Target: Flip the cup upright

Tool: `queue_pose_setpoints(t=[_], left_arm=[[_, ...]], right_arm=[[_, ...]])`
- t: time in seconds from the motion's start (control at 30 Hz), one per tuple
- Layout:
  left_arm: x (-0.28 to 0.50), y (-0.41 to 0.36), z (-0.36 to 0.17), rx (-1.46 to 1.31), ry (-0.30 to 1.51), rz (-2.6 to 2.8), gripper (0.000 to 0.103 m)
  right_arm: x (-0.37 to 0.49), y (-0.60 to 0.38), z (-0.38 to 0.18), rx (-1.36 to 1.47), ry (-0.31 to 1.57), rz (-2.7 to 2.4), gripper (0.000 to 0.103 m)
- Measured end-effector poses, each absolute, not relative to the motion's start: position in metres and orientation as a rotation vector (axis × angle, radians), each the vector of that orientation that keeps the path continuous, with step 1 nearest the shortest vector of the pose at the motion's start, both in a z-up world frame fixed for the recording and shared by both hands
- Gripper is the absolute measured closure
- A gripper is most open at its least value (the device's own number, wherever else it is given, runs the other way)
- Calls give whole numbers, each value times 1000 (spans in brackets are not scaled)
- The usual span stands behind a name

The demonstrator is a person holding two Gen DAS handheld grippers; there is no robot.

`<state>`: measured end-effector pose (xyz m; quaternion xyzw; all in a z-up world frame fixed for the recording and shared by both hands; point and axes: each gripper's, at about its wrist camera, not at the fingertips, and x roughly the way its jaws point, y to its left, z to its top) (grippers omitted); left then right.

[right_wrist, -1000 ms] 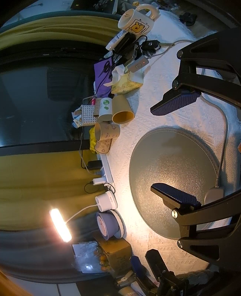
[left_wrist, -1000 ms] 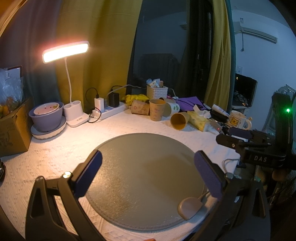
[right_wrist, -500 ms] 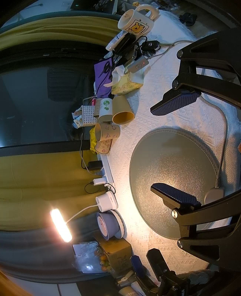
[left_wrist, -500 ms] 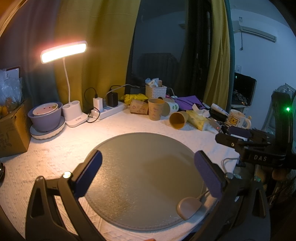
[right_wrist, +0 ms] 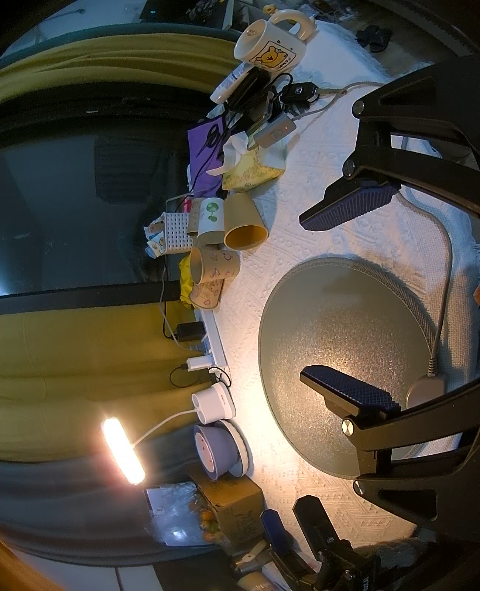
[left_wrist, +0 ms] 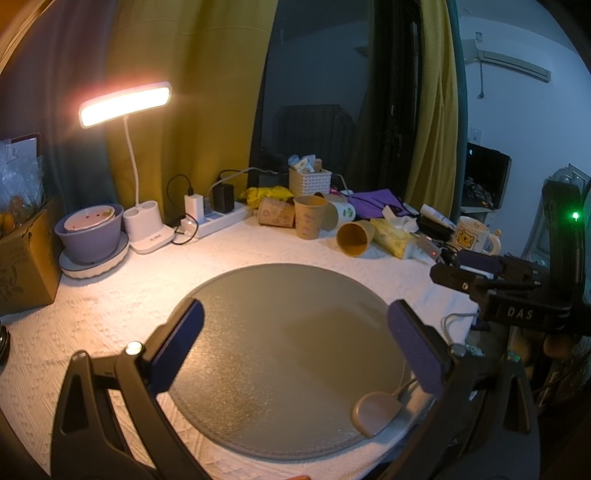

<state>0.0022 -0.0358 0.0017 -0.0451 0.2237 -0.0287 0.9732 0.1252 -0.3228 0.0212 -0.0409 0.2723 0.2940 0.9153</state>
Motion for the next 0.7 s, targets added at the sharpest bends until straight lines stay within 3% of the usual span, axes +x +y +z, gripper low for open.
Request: queue_pose_setpoints(t=[0.7], left_arm=[[14, -50, -1, -73, 494, -84, 3]], right_arm=[[136, -328, 22, -86, 572, 599, 25]])
